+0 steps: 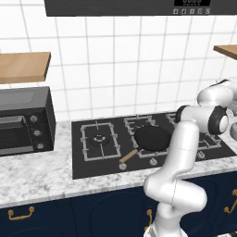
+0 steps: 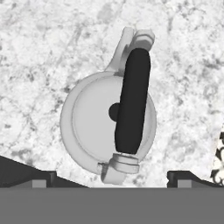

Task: Pick the kettle from the counter and place it on a stove burner. Then turn the burner on.

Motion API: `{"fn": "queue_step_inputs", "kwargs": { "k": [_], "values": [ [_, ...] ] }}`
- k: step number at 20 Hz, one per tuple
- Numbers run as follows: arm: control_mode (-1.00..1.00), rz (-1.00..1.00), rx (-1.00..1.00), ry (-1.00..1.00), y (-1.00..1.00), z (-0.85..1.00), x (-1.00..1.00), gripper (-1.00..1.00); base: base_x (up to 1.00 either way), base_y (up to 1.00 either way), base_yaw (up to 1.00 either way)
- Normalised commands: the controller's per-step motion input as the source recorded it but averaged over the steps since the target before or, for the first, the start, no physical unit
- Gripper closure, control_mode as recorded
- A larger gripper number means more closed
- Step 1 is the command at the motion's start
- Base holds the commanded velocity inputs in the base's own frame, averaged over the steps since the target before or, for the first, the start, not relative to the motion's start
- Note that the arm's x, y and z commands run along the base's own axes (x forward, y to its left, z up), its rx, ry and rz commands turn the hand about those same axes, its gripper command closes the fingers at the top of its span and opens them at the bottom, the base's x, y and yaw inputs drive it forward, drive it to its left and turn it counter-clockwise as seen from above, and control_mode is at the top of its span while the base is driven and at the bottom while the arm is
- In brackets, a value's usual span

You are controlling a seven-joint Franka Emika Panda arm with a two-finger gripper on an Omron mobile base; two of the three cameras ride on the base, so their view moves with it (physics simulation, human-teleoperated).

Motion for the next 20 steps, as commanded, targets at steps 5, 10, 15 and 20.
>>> {"fn": "queue_step_inputs", "kwargs": {
  "k": [5,10,15,20],
  "values": [
    [-1.0,-0.01,0.0,0.0,-0.11,-0.11,0.1,-1.0,0.0,0.0,0.0],
    [-1.0,-0.04,0.0,0.0,-0.12,-0.01,0.05,-1.0,0.0,0.0,0.0],
    [-1.0,-0.08,0.0,0.0,-0.05,-0.05,0.0,-1.0,0.0,0.0,0.0],
    [-1.0,-0.09,0.0,-0.03,0.0,-0.18,0.0,-1.0,0.0,0.0,0.0]
  ]
}}
